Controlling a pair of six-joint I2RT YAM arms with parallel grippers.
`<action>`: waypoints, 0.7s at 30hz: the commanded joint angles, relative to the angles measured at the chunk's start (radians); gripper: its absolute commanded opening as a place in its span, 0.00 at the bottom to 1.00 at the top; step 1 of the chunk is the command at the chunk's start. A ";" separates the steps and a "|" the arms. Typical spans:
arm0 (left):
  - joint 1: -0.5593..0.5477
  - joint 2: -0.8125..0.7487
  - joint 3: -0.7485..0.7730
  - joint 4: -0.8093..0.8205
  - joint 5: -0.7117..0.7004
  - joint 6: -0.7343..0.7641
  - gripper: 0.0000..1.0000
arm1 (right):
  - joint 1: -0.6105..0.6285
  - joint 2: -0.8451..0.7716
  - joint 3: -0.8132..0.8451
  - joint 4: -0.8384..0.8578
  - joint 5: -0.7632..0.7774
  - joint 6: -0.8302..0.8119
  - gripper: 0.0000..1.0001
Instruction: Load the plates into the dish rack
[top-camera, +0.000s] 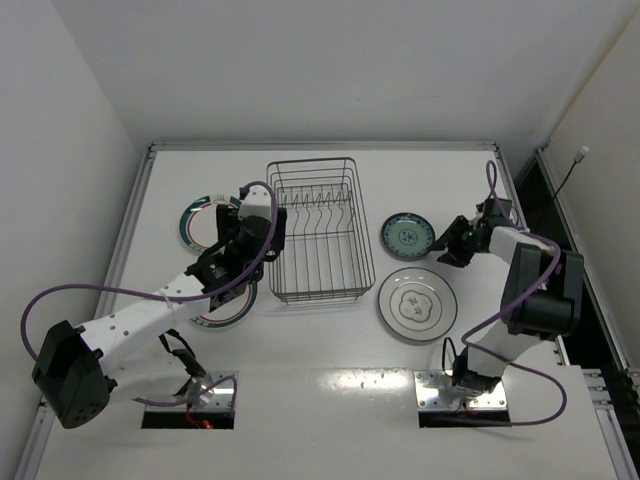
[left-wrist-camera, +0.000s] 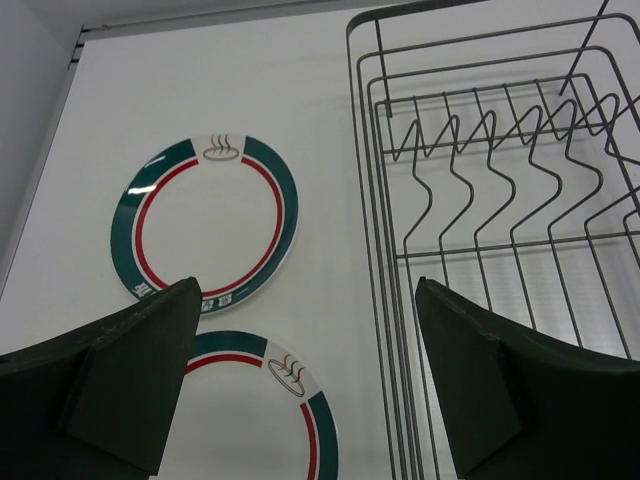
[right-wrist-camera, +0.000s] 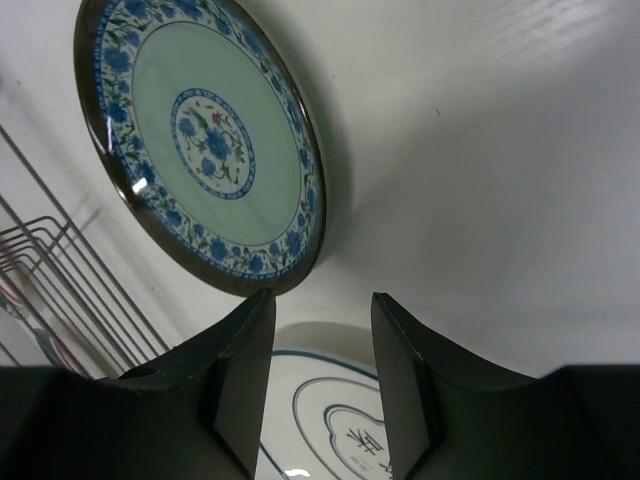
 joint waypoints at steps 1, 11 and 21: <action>0.007 -0.006 0.037 0.055 -0.029 0.017 0.86 | 0.017 0.031 0.058 0.056 0.041 -0.027 0.40; 0.007 -0.015 0.046 0.045 -0.039 0.017 0.86 | 0.105 0.246 0.224 -0.018 0.051 -0.046 0.22; 0.007 -0.035 0.046 0.045 -0.059 0.017 0.86 | 0.105 0.084 0.252 -0.070 0.159 -0.055 0.01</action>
